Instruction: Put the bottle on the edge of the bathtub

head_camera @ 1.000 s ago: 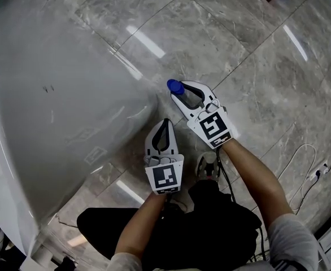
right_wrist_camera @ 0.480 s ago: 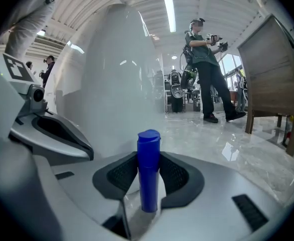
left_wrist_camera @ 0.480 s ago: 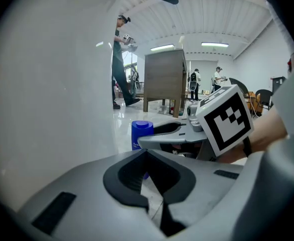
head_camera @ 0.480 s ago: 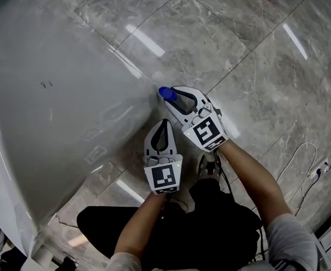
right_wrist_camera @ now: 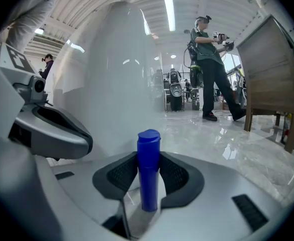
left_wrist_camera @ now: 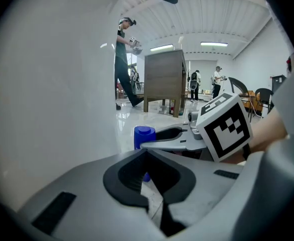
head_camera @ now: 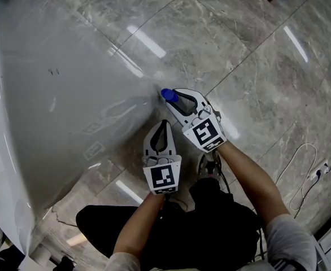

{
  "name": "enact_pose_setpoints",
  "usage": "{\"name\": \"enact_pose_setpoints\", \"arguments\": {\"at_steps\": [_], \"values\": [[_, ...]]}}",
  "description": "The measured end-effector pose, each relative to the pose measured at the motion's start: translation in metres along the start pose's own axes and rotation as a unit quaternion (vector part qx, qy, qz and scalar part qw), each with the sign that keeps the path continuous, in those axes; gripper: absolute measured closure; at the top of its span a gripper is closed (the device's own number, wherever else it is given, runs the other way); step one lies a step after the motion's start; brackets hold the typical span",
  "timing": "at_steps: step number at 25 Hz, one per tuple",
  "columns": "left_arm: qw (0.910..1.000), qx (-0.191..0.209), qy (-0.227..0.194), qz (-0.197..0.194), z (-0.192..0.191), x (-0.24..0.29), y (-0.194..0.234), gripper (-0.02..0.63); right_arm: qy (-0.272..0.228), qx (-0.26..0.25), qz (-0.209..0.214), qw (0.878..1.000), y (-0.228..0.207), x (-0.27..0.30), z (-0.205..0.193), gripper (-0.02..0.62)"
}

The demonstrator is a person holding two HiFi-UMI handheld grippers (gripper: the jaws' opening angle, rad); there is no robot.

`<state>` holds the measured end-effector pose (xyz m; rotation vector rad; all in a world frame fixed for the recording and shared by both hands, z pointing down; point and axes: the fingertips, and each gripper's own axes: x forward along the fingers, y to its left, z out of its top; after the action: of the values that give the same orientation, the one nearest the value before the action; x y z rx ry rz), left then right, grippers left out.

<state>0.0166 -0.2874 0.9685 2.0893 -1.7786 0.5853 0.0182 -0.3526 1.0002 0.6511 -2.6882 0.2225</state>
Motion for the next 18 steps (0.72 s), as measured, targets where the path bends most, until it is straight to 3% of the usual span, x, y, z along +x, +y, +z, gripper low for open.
{"name": "enact_pose_setpoints", "arguments": {"at_steps": [18], "values": [[1.0,-0.003,0.004,-0.006,-0.0046,0.0016,-0.0072,0.595,0.002,-0.02,-0.001,1.0,0.0009,-0.0059,0.0,0.453]]}}
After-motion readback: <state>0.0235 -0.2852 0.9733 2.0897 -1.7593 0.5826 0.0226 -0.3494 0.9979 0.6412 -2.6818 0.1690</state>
